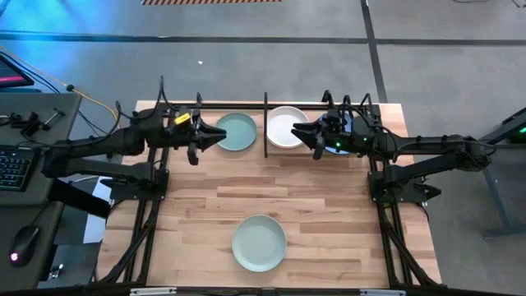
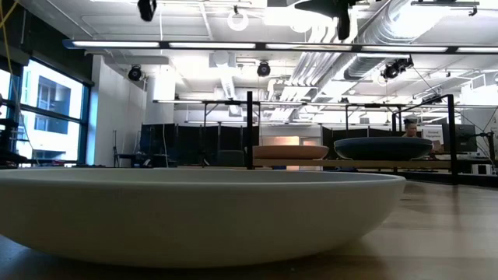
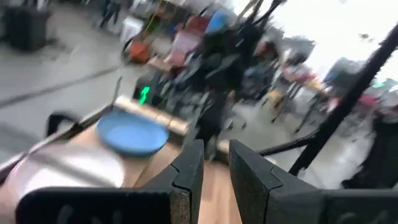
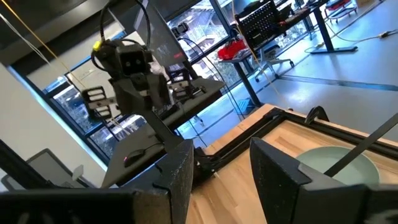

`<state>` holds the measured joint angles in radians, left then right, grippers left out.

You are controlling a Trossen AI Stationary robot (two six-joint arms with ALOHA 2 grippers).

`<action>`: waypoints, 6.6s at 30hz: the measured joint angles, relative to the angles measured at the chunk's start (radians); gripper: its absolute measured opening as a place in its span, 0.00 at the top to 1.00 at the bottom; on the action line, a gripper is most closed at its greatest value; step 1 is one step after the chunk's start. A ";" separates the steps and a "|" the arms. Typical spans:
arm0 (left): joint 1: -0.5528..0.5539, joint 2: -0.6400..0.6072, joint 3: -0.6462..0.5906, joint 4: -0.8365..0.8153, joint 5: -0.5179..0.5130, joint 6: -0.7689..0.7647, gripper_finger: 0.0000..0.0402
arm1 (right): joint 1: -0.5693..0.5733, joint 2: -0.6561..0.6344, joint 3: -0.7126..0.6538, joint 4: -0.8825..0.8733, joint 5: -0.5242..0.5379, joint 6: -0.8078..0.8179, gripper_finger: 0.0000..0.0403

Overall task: Place and stack plates onto a shelf
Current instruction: Stack the light green plate on top of the white plate on the shelf, then stack the gray plate on top of the blue plate on the shelf

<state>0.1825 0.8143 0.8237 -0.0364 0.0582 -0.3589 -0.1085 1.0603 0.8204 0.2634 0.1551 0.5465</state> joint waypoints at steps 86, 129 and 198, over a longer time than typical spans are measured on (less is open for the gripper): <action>-0.374 0.890 1.124 -0.995 -0.023 0.576 1.00 | -0.175 -0.074 0.000 0.078 -0.003 0.129 0.65; 0.023 1.449 1.202 -0.706 -0.214 0.706 1.00 | -0.277 -0.380 0.000 -0.248 -0.006 0.101 0.65; -0.112 0.147 0.135 0.231 -0.066 0.151 0.65 | -0.277 -0.380 0.000 -0.330 -0.081 0.055 0.65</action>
<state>0.0709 0.9614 0.9591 0.1948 -0.0082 -0.2077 -0.3855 0.6800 0.8204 -0.0669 0.0742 0.6018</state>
